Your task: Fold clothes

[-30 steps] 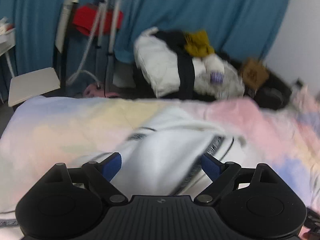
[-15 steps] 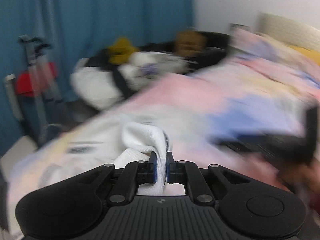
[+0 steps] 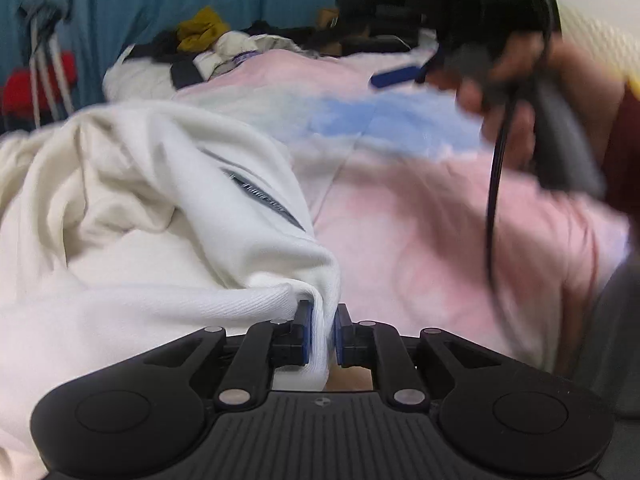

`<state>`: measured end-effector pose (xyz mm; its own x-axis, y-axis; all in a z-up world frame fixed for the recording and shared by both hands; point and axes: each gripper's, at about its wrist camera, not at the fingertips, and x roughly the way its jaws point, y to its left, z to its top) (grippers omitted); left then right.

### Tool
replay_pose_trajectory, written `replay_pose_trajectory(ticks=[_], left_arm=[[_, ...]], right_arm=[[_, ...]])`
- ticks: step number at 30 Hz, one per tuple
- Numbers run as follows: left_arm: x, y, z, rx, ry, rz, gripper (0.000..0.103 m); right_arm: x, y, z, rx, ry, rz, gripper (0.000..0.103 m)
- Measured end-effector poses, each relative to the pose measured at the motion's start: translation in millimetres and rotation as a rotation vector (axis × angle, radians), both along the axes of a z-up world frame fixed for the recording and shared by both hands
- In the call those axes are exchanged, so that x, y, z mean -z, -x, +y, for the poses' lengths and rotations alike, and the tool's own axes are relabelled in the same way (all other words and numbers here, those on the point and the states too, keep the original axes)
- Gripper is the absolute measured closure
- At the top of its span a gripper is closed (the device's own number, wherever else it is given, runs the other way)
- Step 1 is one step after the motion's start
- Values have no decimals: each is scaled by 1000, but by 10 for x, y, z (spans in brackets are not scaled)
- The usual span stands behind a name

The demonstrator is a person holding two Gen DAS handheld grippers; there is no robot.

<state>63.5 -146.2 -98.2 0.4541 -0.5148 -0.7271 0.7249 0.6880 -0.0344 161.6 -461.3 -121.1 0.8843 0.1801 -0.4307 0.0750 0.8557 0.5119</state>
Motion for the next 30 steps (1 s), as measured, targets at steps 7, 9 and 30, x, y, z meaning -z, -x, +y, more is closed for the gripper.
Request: replay_pose_trajectory(ticks=[7, 9, 30], left_arm=[[28, -67, 167, -28, 71, 62, 90], [42, -104, 163, -29, 83, 70, 90], [-554, -25, 537, 9, 482, -69, 90]], right_arm=[[173, -646, 732, -212, 222, 6, 29], [303, -811, 864, -215, 300, 19, 40], [-311, 771, -55, 499, 132, -206, 96]])
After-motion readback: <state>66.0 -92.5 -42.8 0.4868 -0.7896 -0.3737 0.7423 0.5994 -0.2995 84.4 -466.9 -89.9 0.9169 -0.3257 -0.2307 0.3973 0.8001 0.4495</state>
